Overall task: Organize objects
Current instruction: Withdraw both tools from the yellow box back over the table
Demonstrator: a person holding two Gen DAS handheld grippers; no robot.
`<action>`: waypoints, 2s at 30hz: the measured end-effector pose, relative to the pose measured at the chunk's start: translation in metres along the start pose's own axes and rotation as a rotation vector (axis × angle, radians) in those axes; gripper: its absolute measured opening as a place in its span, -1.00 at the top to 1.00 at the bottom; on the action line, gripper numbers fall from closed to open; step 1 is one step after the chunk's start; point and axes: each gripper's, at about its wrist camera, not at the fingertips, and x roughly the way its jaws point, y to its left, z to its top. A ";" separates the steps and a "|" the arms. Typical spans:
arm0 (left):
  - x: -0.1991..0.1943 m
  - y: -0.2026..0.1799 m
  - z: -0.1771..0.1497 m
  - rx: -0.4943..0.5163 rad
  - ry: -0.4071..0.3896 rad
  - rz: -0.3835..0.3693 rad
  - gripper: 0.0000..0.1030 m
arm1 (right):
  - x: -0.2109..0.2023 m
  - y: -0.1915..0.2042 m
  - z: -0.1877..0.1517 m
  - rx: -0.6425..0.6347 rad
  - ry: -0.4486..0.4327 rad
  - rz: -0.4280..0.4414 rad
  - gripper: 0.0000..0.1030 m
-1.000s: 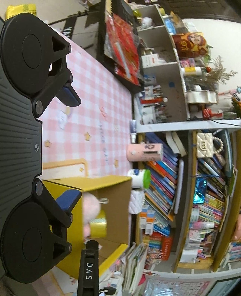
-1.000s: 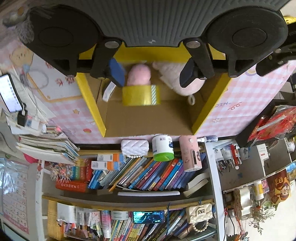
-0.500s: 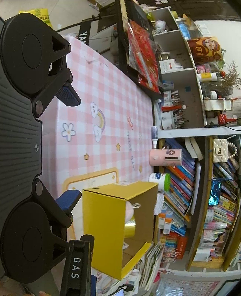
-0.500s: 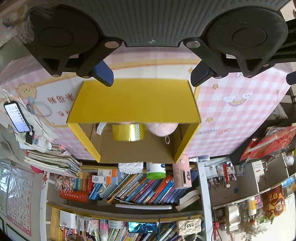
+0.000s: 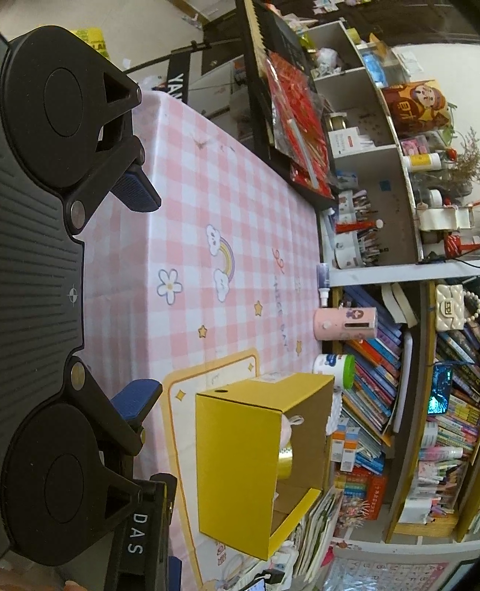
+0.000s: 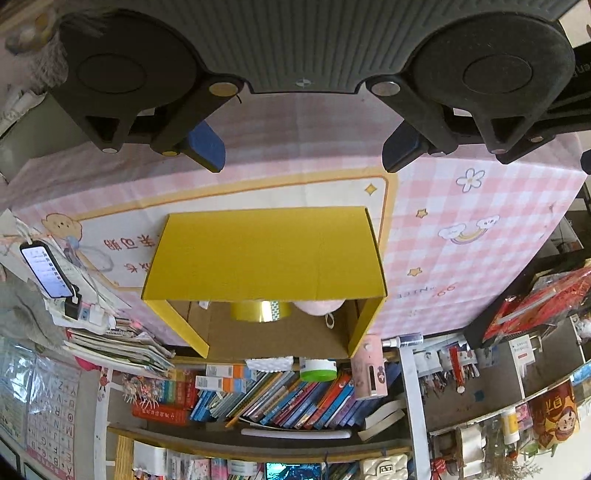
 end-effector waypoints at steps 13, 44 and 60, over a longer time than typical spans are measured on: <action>-0.007 0.010 -0.005 -0.007 0.000 0.029 -0.92 | -0.008 0.013 -0.009 -0.012 0.007 -0.022 -0.82; -0.009 0.013 -0.011 -0.001 0.016 0.093 -0.92 | -0.009 0.030 -0.014 -0.041 0.025 -0.100 -0.82; -0.008 0.011 -0.012 0.009 0.016 0.101 -0.91 | -0.007 0.029 -0.014 -0.043 0.034 -0.096 -0.82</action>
